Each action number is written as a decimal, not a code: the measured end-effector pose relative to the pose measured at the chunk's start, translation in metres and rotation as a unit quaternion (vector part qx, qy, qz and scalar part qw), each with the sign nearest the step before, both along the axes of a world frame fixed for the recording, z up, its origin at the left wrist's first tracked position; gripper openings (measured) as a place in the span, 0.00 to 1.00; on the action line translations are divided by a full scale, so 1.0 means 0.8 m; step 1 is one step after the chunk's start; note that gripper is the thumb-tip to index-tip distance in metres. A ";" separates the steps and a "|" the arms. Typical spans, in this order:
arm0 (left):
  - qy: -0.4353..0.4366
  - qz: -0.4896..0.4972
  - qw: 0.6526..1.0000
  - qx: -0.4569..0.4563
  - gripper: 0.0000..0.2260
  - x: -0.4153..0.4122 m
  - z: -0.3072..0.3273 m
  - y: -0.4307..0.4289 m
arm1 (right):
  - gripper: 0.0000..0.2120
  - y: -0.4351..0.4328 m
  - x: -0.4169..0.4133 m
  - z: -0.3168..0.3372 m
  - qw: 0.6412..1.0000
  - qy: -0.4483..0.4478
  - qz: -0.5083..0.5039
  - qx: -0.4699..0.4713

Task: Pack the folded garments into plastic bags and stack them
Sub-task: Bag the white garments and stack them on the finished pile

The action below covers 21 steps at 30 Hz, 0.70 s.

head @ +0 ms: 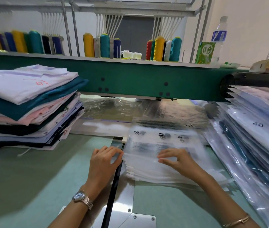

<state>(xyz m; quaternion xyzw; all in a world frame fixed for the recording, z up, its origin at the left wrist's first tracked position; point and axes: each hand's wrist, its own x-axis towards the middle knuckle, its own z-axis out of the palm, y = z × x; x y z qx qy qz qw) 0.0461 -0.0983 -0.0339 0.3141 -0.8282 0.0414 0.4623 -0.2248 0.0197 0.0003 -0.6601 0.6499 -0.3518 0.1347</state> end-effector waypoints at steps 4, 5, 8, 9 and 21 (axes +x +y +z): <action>-0.005 -0.003 1.000 0.018 0.13 0.002 0.002 0.002 | 0.06 0.002 -0.008 -0.006 0.998 -0.067 -0.002 0.017; -0.007 -0.003 1.000 0.020 0.13 0.002 0.003 0.002 | 0.06 0.003 -0.011 -0.008 0.997 -0.074 -0.001 0.018; -0.006 -0.016 0.999 0.027 0.10 0.002 0.002 0.005 | 0.07 0.007 -0.018 -0.016 0.998 -0.054 0.007 0.026; 0.002 -0.021 0.999 0.031 0.07 0.001 0.001 0.005 | 0.10 0.009 -0.021 -0.018 0.999 -0.037 0.008 0.030; -0.234 -0.201 0.940 -0.144 0.17 -0.077 -0.001 0.080 | 0.12 0.013 0.001 -0.032 0.994 0.096 -0.025 -0.043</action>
